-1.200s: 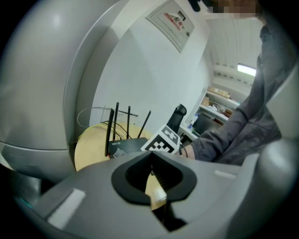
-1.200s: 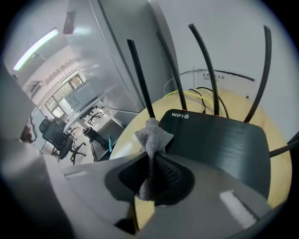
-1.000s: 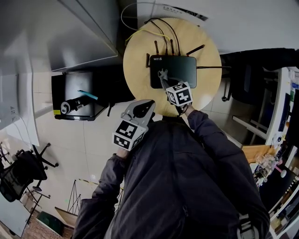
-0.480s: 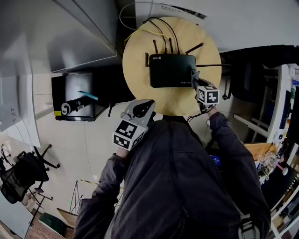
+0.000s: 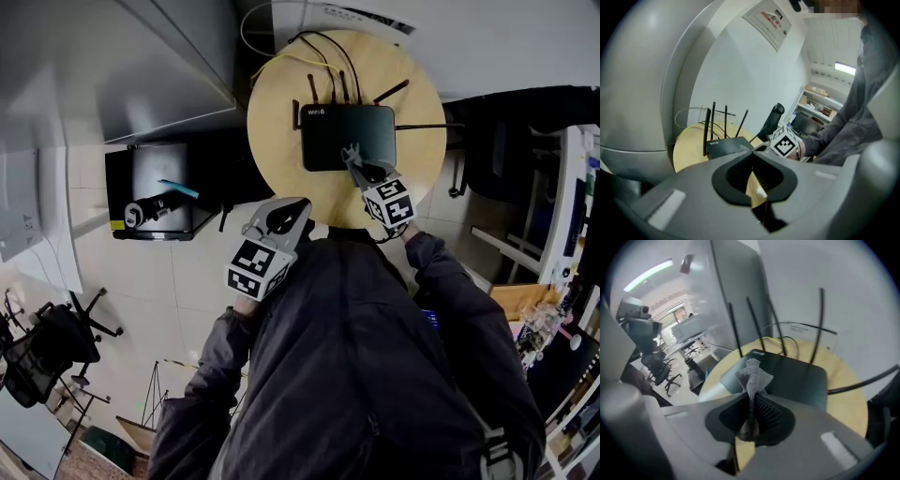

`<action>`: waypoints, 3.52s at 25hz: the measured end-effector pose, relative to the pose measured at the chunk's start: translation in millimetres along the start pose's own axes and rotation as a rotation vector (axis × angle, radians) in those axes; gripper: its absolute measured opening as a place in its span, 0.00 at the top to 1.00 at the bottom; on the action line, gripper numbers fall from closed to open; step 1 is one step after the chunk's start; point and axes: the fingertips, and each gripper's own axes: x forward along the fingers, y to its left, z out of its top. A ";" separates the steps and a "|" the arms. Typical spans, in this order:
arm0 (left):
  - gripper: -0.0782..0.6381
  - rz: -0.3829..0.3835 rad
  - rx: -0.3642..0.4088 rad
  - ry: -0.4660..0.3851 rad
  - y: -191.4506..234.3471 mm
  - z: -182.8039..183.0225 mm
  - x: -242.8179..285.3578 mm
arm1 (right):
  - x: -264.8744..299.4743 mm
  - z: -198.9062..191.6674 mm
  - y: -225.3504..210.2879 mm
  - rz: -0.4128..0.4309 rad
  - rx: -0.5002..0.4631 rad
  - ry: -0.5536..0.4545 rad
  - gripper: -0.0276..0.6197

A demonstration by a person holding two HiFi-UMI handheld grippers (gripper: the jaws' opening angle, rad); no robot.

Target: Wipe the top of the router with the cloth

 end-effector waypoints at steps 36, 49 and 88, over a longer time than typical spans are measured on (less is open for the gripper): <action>0.89 -0.042 0.054 0.056 -25.9 -2.8 19.5 | -11.2 -106.2 -81.3 -0.116 0.473 0.123 0.91; 0.89 0.033 0.036 0.077 -55.3 1.5 38.5 | -20.4 -76.5 -156.2 -0.108 0.174 0.098 0.91; 0.89 0.153 0.132 -0.002 -96.8 19.4 71.5 | -115.2 -50.4 -32.3 0.233 -0.232 -0.144 0.91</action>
